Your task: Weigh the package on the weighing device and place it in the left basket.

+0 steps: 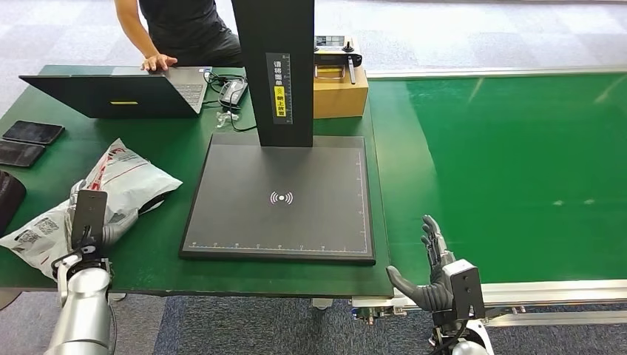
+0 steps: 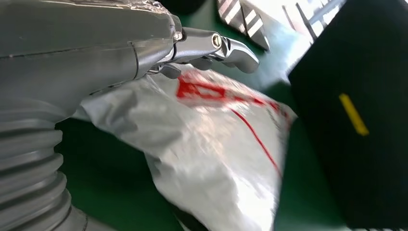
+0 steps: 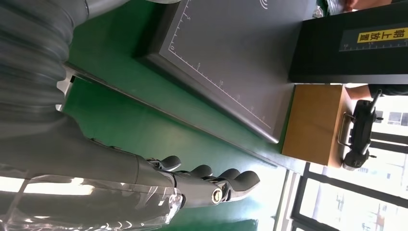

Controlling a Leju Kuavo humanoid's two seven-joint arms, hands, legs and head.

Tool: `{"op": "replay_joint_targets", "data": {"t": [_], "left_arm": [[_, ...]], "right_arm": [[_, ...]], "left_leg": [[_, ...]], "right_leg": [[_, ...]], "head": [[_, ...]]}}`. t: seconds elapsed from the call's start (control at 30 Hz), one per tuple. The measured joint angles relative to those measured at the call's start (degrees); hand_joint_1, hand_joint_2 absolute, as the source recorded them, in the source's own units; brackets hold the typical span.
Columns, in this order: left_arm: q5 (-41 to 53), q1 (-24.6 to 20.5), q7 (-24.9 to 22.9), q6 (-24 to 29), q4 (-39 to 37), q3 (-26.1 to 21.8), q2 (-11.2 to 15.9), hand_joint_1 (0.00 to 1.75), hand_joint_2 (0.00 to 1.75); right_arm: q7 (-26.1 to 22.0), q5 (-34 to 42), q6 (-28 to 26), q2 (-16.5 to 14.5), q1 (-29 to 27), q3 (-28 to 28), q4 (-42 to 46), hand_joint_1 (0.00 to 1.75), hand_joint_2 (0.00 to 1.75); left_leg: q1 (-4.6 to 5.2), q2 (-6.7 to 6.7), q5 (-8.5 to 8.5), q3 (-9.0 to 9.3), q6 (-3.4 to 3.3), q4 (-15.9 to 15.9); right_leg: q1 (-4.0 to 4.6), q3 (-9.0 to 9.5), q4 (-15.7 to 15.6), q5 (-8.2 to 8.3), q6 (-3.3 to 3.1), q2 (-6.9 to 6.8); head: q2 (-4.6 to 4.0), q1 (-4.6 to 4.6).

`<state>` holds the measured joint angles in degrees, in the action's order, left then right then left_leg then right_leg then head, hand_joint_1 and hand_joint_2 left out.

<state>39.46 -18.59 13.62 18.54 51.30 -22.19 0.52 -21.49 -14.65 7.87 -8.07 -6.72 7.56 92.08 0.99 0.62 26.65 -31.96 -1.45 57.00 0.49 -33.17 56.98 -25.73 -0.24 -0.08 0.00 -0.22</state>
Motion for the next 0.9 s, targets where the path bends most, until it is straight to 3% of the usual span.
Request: {"op": "replay_joint_targets", "data": {"t": [0.23, 0.37, 0.53, 0.9], "left_arm": [[-20.07, 4.54, 10.80, -16.45, 9.67, 3.19, -2.32, 0.00, 1.75], [-26.98, 7.70, 13.84, -23.79, 15.58, 6.89, -4.04, 0.00, 1.75], [-29.90, 10.82, 15.11, -27.99, 19.84, 12.75, -6.17, 0.00, 1.75], [-37.85, 14.11, 15.61, -36.43, 21.75, 22.26, -9.40, 0.00, 1.75]], "right_arm": [[-1.51, -0.73, 0.46, 0.00, 0.20, 0.00, 0.00, 0.00, 1.75], [-5.23, -0.63, 1.10, 0.00, 0.87, -0.10, 0.16, 0.00, 1.75], [-8.74, 0.37, 3.33, 0.00, 2.34, -1.52, 1.62, 0.00, 1.75], [-8.01, 1.46, 4.58, 0.11, 7.23, -5.53, 1.06, 0.00, 1.75]], "left_leg": [[0.00, 0.00, 0.01, -0.02, -0.01, 0.00], [0.02, 0.00, 0.03, -0.02, -0.03, 0.00], [0.03, -0.01, 0.03, -0.01, -0.04, 0.00], [0.03, -0.02, 0.03, -0.01, -0.04, 0.00]], "right_leg": [[0.00, -0.01, 0.00, 0.00, 0.00, -0.01], [-0.03, -0.01, -0.01, 0.00, 0.00, -0.01], [-0.05, 0.00, -0.02, 0.00, 0.01, -0.02], [-0.04, 0.00, -0.01, 0.00, 0.01, -0.03]], "head": [[0.00, 0.01], [0.00, 0.01], [0.00, 0.01], [0.00, 0.00]]}}
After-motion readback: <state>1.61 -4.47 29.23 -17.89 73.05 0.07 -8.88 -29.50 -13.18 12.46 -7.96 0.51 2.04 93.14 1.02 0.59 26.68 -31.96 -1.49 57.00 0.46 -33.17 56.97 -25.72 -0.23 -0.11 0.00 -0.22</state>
